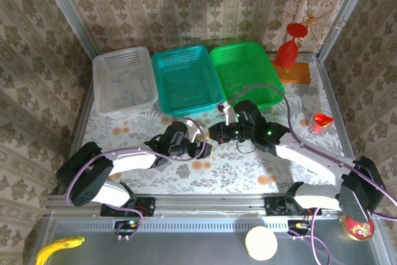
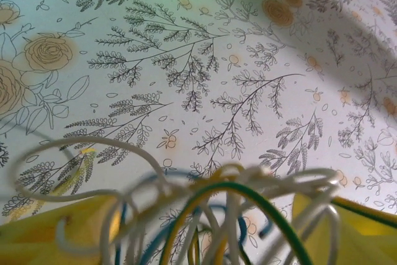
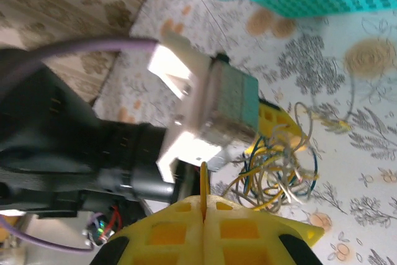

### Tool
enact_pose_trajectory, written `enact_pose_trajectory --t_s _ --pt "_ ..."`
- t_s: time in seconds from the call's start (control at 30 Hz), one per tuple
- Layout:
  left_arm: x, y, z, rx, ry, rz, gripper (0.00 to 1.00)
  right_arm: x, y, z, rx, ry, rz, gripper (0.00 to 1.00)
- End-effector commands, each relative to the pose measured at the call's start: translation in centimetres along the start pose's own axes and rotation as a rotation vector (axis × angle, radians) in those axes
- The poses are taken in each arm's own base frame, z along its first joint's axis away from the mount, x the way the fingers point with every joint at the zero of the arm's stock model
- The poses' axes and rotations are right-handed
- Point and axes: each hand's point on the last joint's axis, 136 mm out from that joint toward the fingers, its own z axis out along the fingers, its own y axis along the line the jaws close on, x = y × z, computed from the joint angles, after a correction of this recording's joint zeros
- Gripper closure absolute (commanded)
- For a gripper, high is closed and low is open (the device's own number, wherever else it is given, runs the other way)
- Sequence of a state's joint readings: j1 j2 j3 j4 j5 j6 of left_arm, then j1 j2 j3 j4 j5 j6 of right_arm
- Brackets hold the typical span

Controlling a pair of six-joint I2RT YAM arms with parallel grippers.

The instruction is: Untangle the cables

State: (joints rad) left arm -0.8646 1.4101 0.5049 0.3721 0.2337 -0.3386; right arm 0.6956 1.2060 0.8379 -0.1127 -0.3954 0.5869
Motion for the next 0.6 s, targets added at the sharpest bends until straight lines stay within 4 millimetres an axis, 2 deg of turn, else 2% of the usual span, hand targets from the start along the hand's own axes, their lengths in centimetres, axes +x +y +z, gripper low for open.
enact_pose_trajectory --t_s 0.0,0.1,0.33,0.43,0.57 --pt "0.7 0.6 -0.1 0.004 -0.006 -0.011 0.34 -2.3 2.4 -2.2 -0.087 -0.060 0.023 1.00" --pt "1.3 1.1 -0.3 -0.002 -0.005 -0.032 0.44 -3.6 3.1 -3.4 -0.127 -0.099 0.041 1.00" --pt "2.2 1.8 -0.8 -0.010 -0.004 -0.057 0.54 -5.6 3.9 -5.6 -0.169 -0.164 0.060 1.00" --pt "2.5 1.8 -0.9 -0.009 -0.003 -0.065 0.53 -6.4 4.0 -6.3 -0.173 -0.186 0.060 1.00" --pt "2.1 1.5 -1.4 -0.003 -0.018 -0.073 0.42 -6.6 3.6 -6.7 -0.159 -0.193 0.061 1.00"
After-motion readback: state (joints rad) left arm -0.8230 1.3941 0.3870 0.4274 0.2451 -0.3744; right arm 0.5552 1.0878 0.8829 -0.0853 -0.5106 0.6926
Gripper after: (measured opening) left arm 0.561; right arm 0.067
